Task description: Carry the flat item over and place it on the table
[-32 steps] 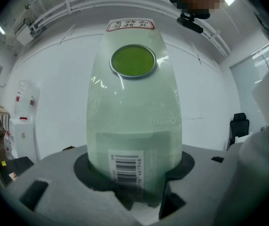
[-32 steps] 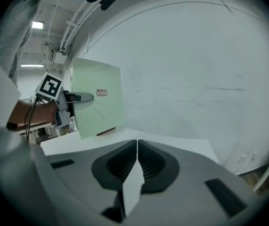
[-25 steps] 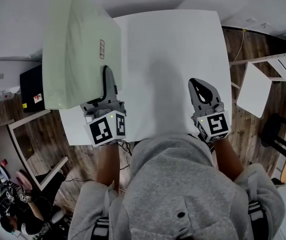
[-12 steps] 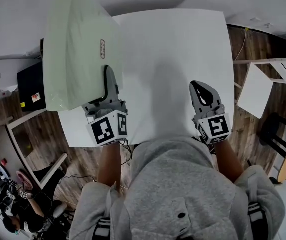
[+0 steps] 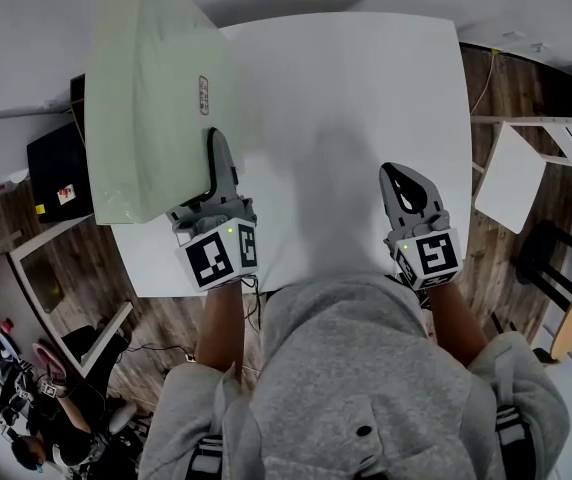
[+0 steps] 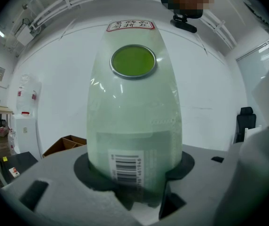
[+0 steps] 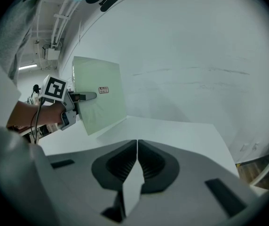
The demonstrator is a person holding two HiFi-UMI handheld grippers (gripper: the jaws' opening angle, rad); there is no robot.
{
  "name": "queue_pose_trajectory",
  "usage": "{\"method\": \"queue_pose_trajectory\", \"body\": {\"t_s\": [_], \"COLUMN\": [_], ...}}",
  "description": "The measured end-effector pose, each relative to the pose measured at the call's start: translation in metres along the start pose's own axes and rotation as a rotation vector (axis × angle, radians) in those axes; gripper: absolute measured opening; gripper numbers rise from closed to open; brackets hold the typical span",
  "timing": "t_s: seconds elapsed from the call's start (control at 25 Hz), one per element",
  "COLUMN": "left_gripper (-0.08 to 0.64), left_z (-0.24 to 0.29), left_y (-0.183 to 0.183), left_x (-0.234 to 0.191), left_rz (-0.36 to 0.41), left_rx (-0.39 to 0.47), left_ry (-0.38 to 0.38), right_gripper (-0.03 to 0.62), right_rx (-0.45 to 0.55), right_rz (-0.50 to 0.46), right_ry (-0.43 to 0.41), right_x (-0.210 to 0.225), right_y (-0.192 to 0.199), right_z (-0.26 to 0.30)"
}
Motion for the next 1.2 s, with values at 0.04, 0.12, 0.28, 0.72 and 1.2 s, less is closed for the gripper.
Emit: {"method": "queue_pose_trajectory", "body": {"t_s": [0.04, 0.12, 0.28, 0.72, 1.2], "left_gripper": [0.265, 0.265, 0.265, 0.265, 0.265], "left_z": [0.001, 0.002, 0.004, 0.009, 0.011], "left_y": [0.001, 0.005, 0.010, 0.023, 0.026], "left_x": [0.000, -0.001, -0.004, -0.010, 0.000], "left_rz": [0.001, -0.002, -0.009, -0.010, 0.028], "left_rx": [-0.001, -0.003, -0.009, -0.013, 0.009], "left_ry": [0.001, 0.001, -0.005, -0.009, 0.008], "right_gripper": [0.028, 0.028, 0.028, 0.028, 0.028], "right_rx": [-0.004, -0.011, -0.020, -0.044, -0.049], "right_rz": [0.000, 0.001, 0.002, 0.006, 0.005], "right_ry": [0.000, 0.000, -0.003, -0.002, -0.004], "right_x": [0.000, 0.000, -0.002, -0.004, -0.003], "right_y": [0.001, 0.002, 0.004, 0.010, 0.010], "right_z": [0.001, 0.002, 0.007, 0.015, 0.014]}}
Point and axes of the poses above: the fingertips, and each gripper's own axes: z forward along the fingers, x to its right, y out of its underside, the point moved 7 cm from there along -z, backward along the fingers, and after that the axes turned 10 degrees about x, right-handed, at the moved point
